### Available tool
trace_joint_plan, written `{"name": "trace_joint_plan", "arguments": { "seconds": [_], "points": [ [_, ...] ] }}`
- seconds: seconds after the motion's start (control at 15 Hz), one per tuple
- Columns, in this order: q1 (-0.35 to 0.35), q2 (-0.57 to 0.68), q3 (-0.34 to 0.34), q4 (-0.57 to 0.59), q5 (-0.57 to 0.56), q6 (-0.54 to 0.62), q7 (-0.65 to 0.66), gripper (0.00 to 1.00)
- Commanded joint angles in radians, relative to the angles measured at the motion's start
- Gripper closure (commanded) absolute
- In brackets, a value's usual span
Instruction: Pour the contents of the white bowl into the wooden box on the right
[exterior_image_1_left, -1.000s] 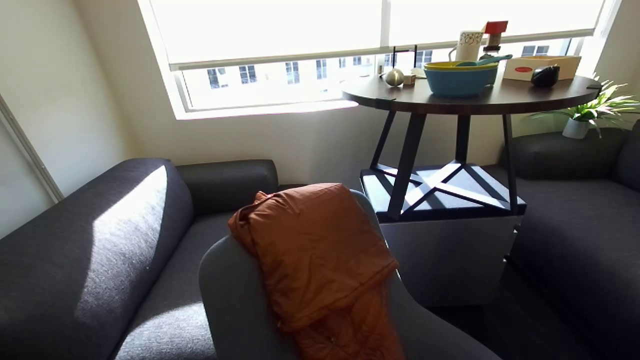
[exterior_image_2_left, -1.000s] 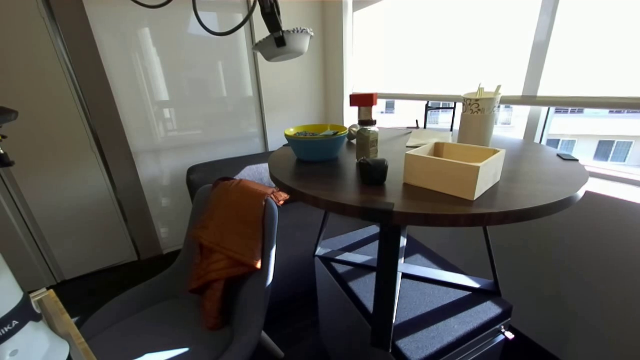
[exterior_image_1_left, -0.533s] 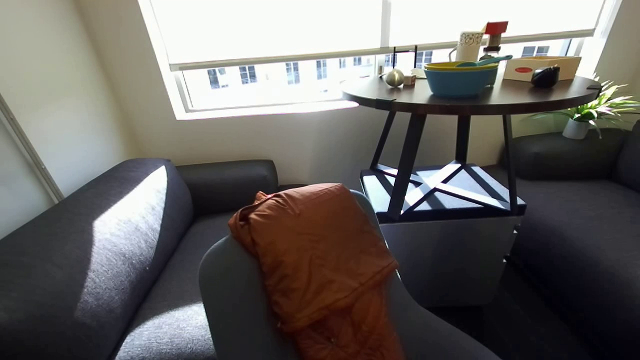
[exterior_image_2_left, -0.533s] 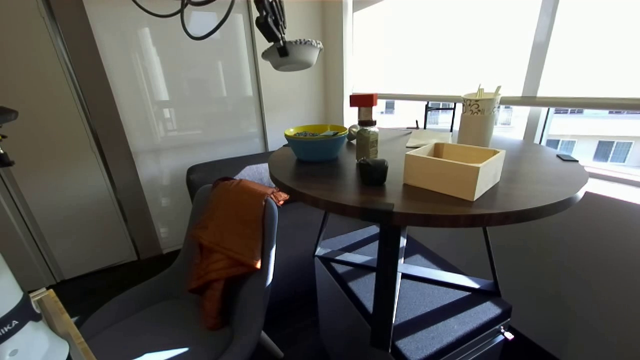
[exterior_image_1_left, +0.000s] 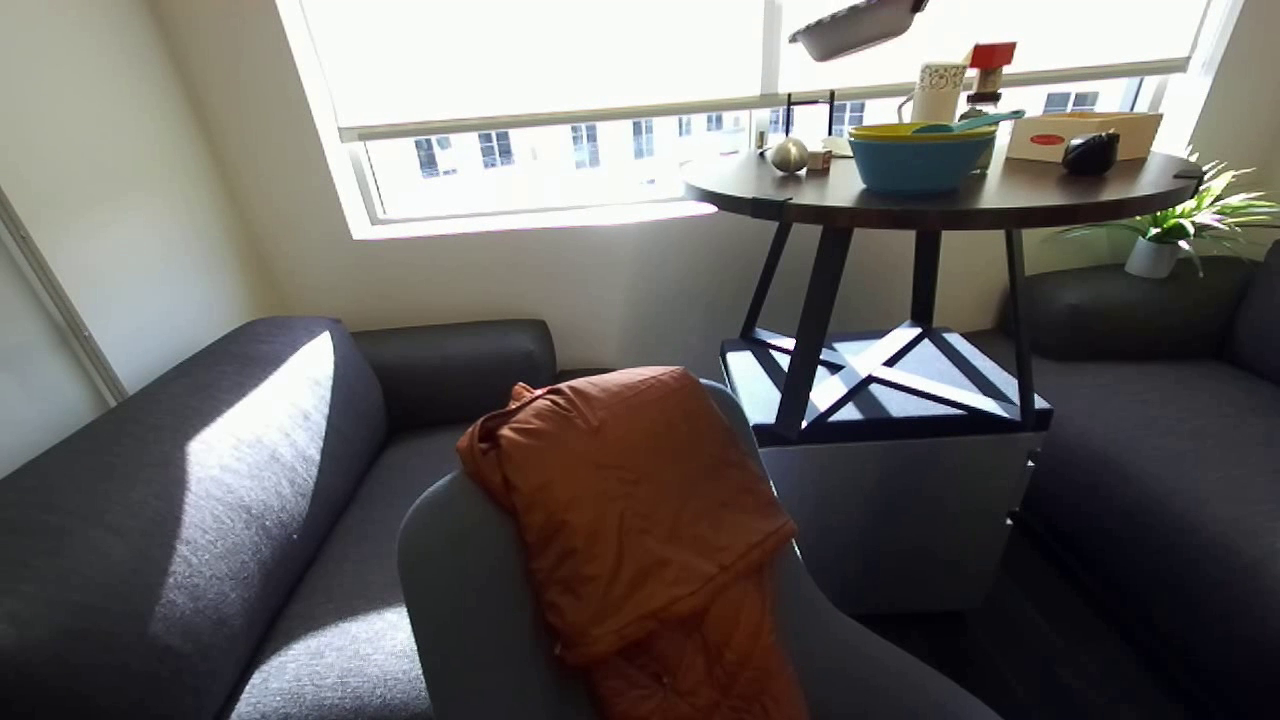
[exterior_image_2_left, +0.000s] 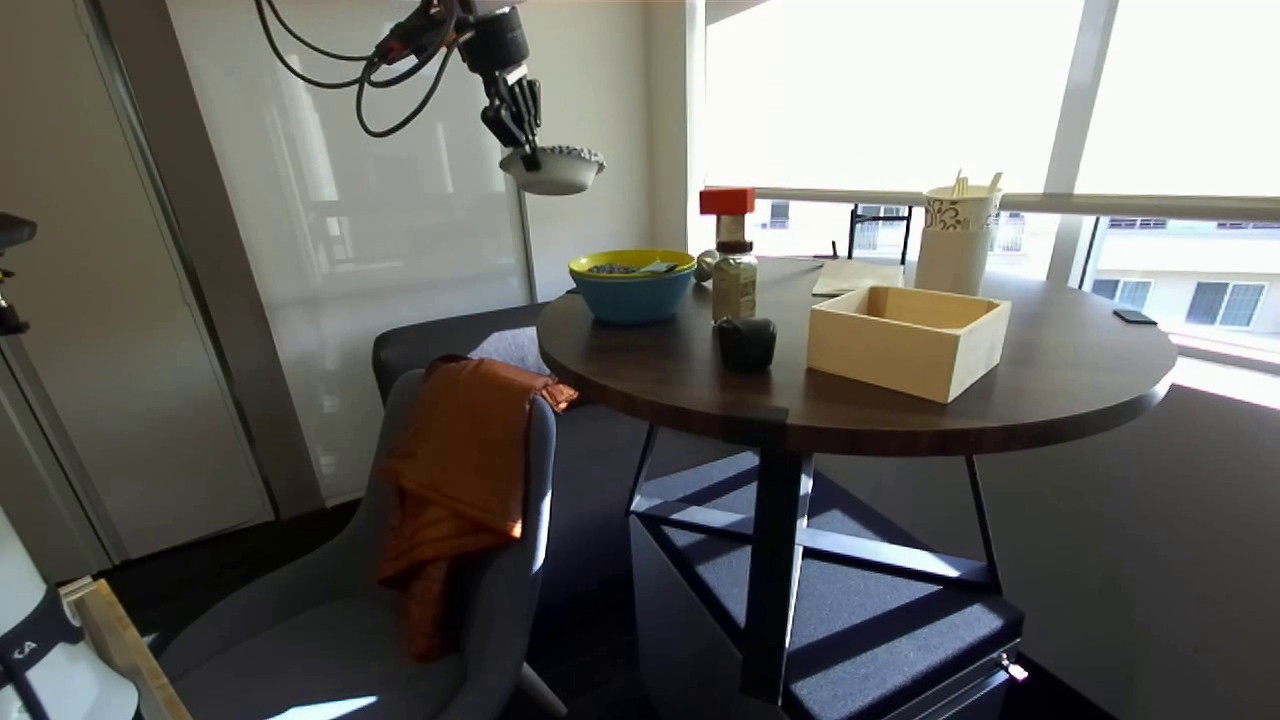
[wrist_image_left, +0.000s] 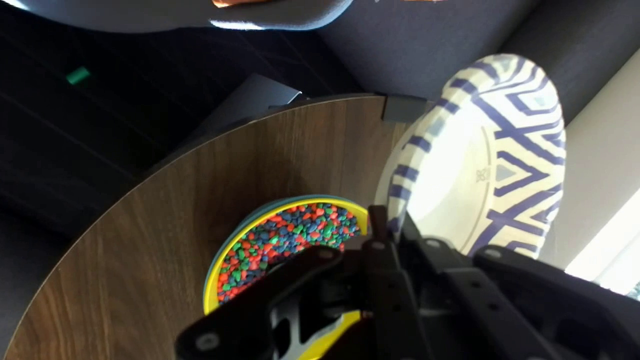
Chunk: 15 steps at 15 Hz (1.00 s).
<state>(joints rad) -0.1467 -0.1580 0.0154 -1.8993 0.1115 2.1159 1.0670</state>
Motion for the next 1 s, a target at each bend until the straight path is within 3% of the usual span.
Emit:
{"name": "trace_joint_plan", "arguments": {
  "seconds": [0.0,0.13,0.2,0.53,0.93],
  "points": [
    [0.025,0.113,-0.001,0.083,-0.043,0.05,0.135,0.99],
    [0.035,0.18,-0.003,0.121,-0.115,0.068,0.216,0.99],
    [0.042,0.101,-0.022,0.052,-0.051,0.051,0.127,0.95],
    [0.055,0.181,-0.027,0.093,-0.093,0.081,0.193,0.99],
    [0.095,0.298,-0.028,0.1,0.016,0.304,0.339,0.99]
  ]
}}
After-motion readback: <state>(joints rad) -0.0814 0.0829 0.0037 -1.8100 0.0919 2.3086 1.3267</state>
